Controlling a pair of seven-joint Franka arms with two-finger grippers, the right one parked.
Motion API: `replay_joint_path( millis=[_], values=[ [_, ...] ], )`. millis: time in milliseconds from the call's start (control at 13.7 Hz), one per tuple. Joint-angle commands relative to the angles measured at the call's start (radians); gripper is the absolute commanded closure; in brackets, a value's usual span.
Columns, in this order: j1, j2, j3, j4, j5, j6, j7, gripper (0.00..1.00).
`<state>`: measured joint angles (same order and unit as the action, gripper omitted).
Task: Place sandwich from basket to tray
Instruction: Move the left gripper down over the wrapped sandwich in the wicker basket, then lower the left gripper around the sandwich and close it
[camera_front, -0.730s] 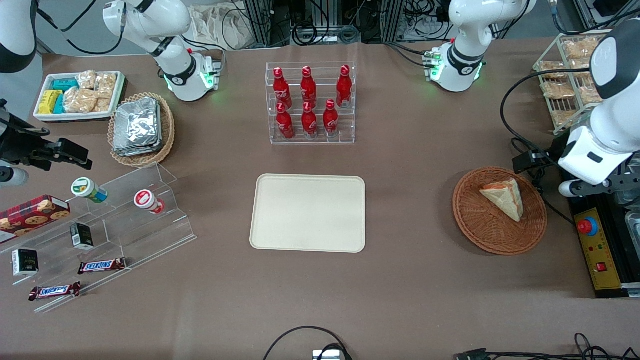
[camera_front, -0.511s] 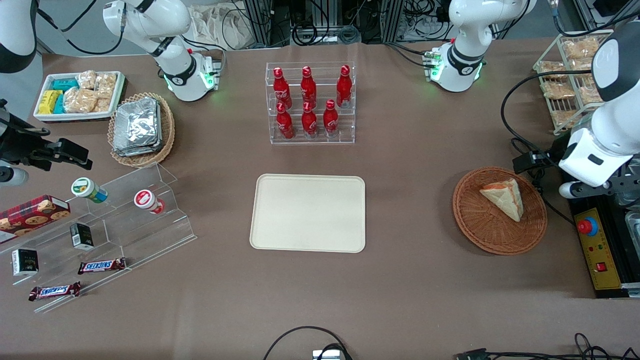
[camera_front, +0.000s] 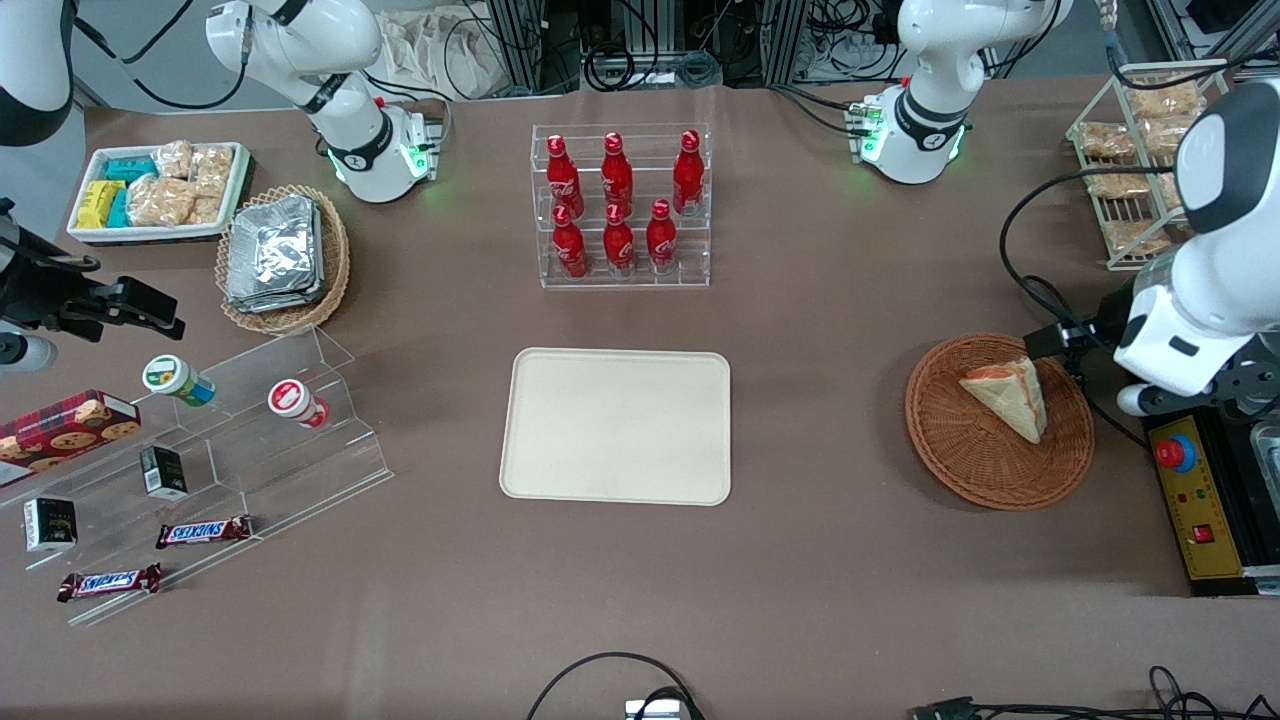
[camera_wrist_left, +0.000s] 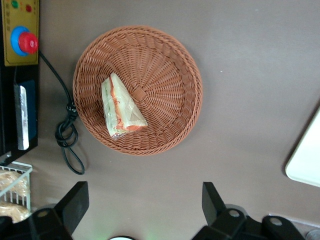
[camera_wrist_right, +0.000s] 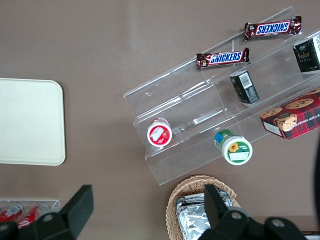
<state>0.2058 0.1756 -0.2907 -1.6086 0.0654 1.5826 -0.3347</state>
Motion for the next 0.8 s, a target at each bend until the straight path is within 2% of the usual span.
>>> replay_joint_path(
  millis=[0,365,511,730],
  values=[
    [0.047,-0.016,-0.004,-0.118,-0.007,0.103,-0.099,0.0],
    [0.126,-0.021,-0.002,-0.301,-0.071,0.293,-0.246,0.0],
    [0.155,-0.018,-0.002,-0.373,-0.068,0.377,-0.322,0.0],
    [0.178,-0.016,0.028,-0.485,-0.062,0.557,-0.328,0.0]
  ],
)
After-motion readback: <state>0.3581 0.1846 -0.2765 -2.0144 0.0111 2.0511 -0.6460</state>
